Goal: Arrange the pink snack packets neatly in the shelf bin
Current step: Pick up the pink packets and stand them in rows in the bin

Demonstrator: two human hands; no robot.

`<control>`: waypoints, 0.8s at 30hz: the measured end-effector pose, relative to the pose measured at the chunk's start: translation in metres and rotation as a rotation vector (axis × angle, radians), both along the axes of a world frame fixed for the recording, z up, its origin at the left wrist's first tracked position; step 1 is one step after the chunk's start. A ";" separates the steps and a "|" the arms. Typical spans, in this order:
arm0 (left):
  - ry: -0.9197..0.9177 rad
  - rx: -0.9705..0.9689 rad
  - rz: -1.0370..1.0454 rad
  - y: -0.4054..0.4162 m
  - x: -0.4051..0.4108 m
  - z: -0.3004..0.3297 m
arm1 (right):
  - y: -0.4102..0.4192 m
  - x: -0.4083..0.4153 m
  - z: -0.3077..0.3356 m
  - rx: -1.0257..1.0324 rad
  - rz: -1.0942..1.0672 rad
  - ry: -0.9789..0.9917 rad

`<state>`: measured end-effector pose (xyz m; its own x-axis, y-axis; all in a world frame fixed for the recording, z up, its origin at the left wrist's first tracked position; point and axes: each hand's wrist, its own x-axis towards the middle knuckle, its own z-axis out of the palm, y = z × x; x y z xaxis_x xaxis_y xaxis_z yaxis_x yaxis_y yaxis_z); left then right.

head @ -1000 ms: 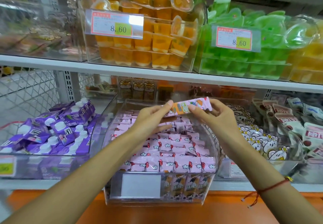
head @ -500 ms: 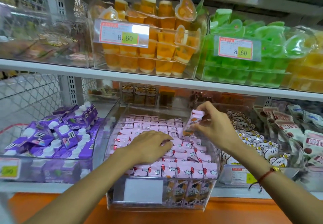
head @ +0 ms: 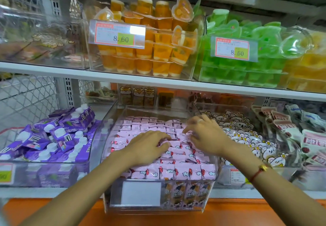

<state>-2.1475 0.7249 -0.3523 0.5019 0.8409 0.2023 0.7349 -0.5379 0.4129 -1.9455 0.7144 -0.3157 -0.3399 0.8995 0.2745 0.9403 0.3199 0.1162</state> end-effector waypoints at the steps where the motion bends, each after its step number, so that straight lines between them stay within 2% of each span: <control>1: -0.014 0.008 -0.003 0.000 0.000 0.001 | -0.007 0.003 -0.004 0.086 0.004 0.123; 4: -0.027 0.034 -0.025 -0.001 0.002 0.005 | -0.030 0.015 -0.021 0.217 -0.058 0.463; 6: -0.008 0.040 -0.041 0.004 0.009 0.008 | -0.040 0.021 -0.032 0.158 -0.124 0.595; 9: 0.087 0.037 -0.057 0.015 0.026 0.012 | -0.044 0.023 -0.043 0.107 -0.116 0.758; 13: 0.274 -0.009 -0.087 0.031 0.043 0.011 | -0.044 0.024 -0.046 0.167 -0.094 0.786; 17: 0.394 -0.068 -0.088 0.050 0.051 0.019 | -0.044 0.024 -0.047 0.145 -0.102 0.820; 20: 0.331 -0.107 -0.077 0.059 0.059 0.030 | -0.044 0.024 -0.049 0.125 -0.105 0.832; 24: 0.209 0.052 -0.032 0.052 0.073 0.031 | -0.044 0.025 -0.050 0.111 -0.111 0.842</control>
<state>-2.0746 0.7770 -0.3211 0.5634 0.8153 0.1336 0.7841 -0.5786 0.2245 -1.9203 0.6709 -0.3658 0.1054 0.8684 0.4845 0.7525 0.2489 -0.6097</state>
